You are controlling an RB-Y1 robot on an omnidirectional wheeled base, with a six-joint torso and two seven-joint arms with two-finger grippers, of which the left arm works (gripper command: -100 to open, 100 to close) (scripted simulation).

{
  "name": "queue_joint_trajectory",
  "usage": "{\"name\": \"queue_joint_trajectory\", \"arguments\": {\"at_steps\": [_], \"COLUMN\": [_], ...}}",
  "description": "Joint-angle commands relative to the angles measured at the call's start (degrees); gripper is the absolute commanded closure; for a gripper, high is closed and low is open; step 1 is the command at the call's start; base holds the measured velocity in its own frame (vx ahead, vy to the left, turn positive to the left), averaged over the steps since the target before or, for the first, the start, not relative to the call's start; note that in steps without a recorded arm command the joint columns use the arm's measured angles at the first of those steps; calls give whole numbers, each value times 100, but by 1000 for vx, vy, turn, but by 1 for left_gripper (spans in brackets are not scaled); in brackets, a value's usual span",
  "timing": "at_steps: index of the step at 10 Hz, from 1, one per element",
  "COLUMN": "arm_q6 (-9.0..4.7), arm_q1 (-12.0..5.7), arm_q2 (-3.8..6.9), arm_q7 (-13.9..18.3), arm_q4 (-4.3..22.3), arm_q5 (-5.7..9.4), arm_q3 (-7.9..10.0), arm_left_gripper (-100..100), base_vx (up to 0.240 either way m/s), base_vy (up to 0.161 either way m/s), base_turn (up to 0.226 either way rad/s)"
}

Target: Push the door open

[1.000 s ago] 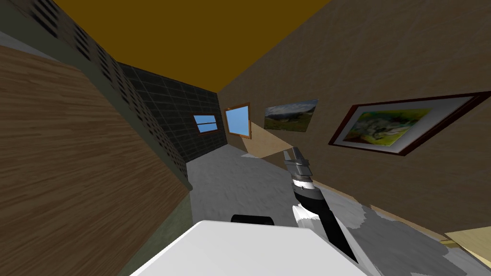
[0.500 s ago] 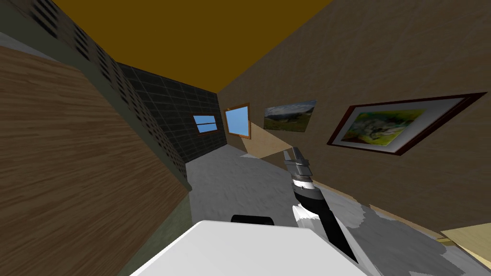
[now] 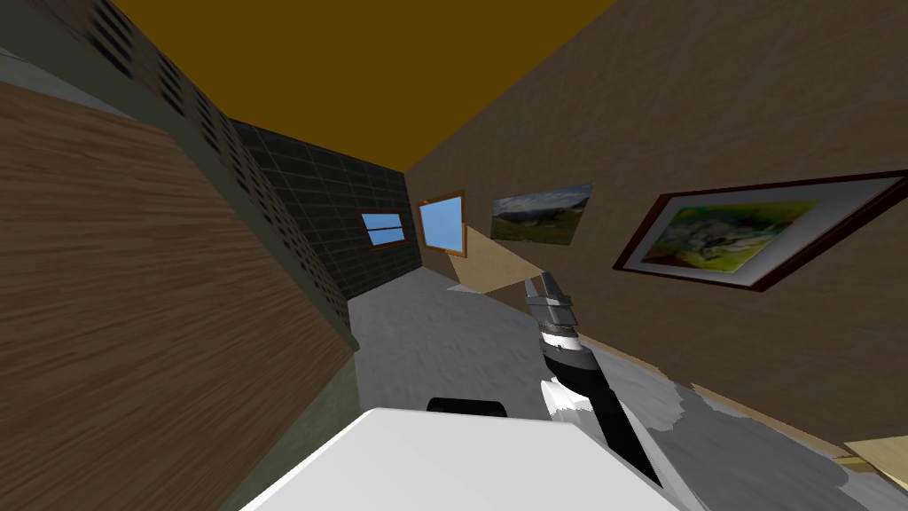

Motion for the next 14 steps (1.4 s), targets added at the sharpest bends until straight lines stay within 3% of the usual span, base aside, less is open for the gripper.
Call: {"name": "queue_joint_trajectory", "arguments": {"at_steps": [1, 10, 11, 14], "arm_q6": [-20, -20, -106, -127], "arm_q1": [5, 5, 24, 28], "arm_q2": [-6, -6, -7, -11], "arm_q7": [30, 30, 140, 167], "arm_q4": [17, 17, 88, 105], "arm_q5": [-8, -8, -42, -50], "arm_q3": [2, 2, 11, 13], "arm_left_gripper": [-100, -100, -100, -100], "base_vx": [-2, 0, -7, -3], "base_vy": [19, 0, 67, 38], "base_turn": [28, -5, 118, 44]}}
